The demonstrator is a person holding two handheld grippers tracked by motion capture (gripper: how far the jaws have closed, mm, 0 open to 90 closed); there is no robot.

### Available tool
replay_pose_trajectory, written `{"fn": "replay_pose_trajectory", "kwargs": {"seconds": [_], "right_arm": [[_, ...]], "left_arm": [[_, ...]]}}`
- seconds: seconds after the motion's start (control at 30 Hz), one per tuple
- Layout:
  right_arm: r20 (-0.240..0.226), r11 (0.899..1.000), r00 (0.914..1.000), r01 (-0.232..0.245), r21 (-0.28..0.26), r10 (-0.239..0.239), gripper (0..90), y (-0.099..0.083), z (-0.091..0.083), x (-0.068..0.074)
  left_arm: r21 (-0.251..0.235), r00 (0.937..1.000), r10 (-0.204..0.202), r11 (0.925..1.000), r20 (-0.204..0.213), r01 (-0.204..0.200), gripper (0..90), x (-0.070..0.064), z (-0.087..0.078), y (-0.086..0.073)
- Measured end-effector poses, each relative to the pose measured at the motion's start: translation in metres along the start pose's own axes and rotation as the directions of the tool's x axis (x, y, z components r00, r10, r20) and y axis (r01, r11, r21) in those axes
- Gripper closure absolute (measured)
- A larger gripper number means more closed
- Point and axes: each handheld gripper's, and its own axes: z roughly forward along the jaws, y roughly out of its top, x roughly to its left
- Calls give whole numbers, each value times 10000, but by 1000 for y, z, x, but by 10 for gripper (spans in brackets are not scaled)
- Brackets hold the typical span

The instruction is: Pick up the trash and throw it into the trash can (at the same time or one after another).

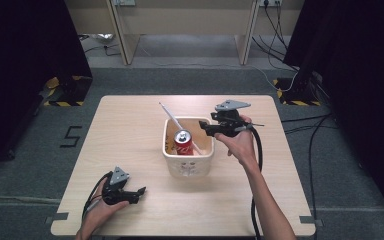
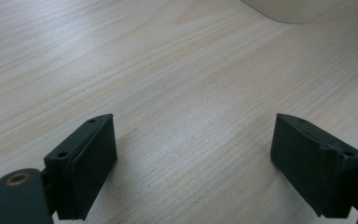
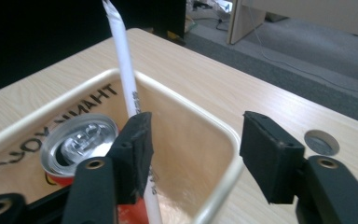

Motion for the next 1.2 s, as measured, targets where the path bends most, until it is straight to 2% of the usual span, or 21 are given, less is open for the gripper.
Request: {"fn": "replay_pose_trajectory", "kwargs": {"seconds": [0.37,0.7,0.87,1.2], "right_arm": [[463,9994,9984,-321,-137,327,253,-6,-13,-10],[826,9986,9954,-469,-225,486,234,-21,-29,-22],[1035,9982,9929,-566,-204,584,234,-33,-39,-31],[1169,9963,9895,-838,-187,854,225,-58,-48,-43]], "left_arm": [[33,10000,35,10000,-2,-35,138,0,0,0],[29,10000,33,10000,-2,-33,137,0,0,0],[2,10000,4,10000,-2,-4,138,0,0,0],[-1,10000,-3,10000,-2,3,137,0,0,0]]}}
